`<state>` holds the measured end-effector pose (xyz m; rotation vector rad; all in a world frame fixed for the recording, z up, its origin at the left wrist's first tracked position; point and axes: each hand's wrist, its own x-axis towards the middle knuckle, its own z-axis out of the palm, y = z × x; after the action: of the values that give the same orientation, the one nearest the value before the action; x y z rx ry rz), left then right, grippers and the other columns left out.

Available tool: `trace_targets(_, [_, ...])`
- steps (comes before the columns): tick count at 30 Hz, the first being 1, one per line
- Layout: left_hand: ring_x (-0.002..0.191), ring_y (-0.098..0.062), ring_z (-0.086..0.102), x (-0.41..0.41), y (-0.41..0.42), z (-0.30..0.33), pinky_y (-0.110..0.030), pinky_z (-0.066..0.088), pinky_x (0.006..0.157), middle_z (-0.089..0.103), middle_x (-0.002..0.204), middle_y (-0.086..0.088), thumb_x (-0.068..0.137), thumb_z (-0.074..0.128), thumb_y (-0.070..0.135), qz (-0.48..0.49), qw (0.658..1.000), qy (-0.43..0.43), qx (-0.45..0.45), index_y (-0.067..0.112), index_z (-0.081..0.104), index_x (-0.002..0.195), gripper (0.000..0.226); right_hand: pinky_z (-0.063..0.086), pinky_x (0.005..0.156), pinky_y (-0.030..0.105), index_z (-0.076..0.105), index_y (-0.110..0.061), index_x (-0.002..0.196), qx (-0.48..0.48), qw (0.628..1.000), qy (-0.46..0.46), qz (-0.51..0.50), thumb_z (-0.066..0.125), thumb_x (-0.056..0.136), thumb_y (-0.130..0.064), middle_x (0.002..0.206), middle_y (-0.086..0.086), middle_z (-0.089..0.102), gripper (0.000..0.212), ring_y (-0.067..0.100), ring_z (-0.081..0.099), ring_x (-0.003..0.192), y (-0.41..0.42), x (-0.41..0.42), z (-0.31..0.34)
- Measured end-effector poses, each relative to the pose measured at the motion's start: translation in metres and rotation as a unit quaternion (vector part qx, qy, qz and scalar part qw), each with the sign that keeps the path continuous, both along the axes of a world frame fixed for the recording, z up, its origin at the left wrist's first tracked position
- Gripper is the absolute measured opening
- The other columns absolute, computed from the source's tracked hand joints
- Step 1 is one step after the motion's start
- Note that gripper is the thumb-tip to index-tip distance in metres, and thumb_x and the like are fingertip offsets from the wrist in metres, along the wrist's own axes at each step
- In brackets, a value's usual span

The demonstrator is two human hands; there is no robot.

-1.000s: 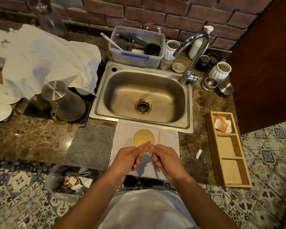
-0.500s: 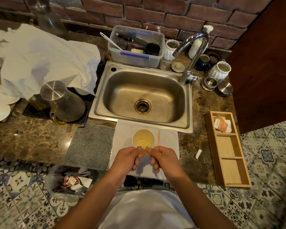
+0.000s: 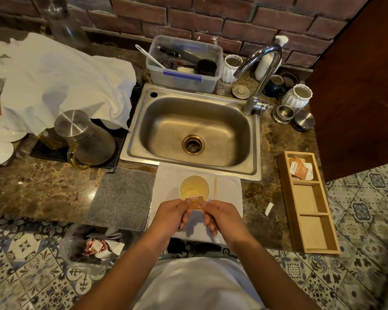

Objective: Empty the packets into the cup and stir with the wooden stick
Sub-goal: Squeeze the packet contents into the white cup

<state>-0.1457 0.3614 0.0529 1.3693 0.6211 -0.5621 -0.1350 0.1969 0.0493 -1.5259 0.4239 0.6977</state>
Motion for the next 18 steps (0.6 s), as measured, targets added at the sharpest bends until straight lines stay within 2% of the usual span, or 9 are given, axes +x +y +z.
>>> trace_targets(3, [0.041,-0.011,0.034,-0.0013,-0.0003,0.0008,-0.025,0.027,0.045,0.048,0.048,-0.001,0.102,0.057,0.024,-0.003,1.000,0.004,-0.001,0.009,0.059,0.067,0.038,0.035,0.046,0.030,0.065,-0.011,0.068,0.033,0.999,0.005,-0.021,0.064,0.100,-0.023,0.054,0.005,0.053,0.034,0.017,0.041,0.047,-0.0003,-0.0024,-0.0012])
trace_targets(7, [0.042,-0.012,0.035,-0.0023,0.0013,-0.0003,-0.025,0.028,0.046,0.048,0.051,-0.002,0.102,0.058,0.026,-0.003,1.000,-0.002,0.001,0.008,0.061,0.071,0.036,0.043,0.047,0.030,0.068,-0.008,0.069,-0.041,0.998,-0.032,-0.017,0.071,0.096,-0.030,0.054,0.007,0.058,0.035,0.018,0.047,0.046,0.0011,-0.0032,0.0008])
trace_targets(9, [0.042,-0.011,0.035,-0.0025,0.0017,-0.0001,-0.024,0.029,0.045,0.049,0.050,-0.002,0.101,0.058,0.026,-0.003,1.000,-0.004,0.002,0.008,0.060,0.069,0.037,0.044,0.047,0.029,0.069,-0.005,0.074,-0.045,0.997,-0.053,-0.025,0.072,0.095,-0.029,0.056,0.008,0.060,0.033,0.017,0.048,0.046,0.0040,-0.0035,0.0043])
trace_targets(12, [0.041,-0.011,0.035,-0.0018,-0.0009,0.0021,-0.022,0.029,0.044,0.049,0.050,-0.002,0.100,0.060,0.027,-0.009,1.000,-0.008,0.003,0.012,0.058,0.064,0.040,0.047,0.052,0.029,0.069,0.000,0.083,-0.001,0.997,-0.049,-0.054,0.069,0.097,-0.022,0.062,0.010,0.062,0.026,0.016,0.051,0.050,0.0062,-0.0022,0.0069])
trace_targets(15, [0.041,-0.010,0.035,-0.0010,-0.0019,0.0036,-0.022,0.029,0.044,0.048,0.050,-0.001,0.098,0.063,0.032,-0.008,1.000,-0.009,0.002,0.013,0.056,0.061,0.042,0.050,0.054,0.033,0.067,0.007,0.097,-0.021,0.999,-0.036,-0.032,0.062,0.098,-0.006,0.066,0.012,0.064,0.014,0.023,0.055,0.055,0.0048,0.0001,0.0054])
trace_targets(18, [0.041,-0.011,0.035,-0.0002,-0.0006,0.0025,-0.023,0.029,0.044,0.048,0.049,0.000,0.097,0.065,0.032,-0.011,1.000,-0.005,0.003,0.013,0.056,0.061,0.041,0.050,0.052,0.034,0.067,0.002,0.091,-0.046,0.999,-0.011,-0.013,0.055,0.100,-0.006,0.068,0.015,0.065,0.017,0.025,0.055,0.052,0.0061,-0.0003,0.0069])
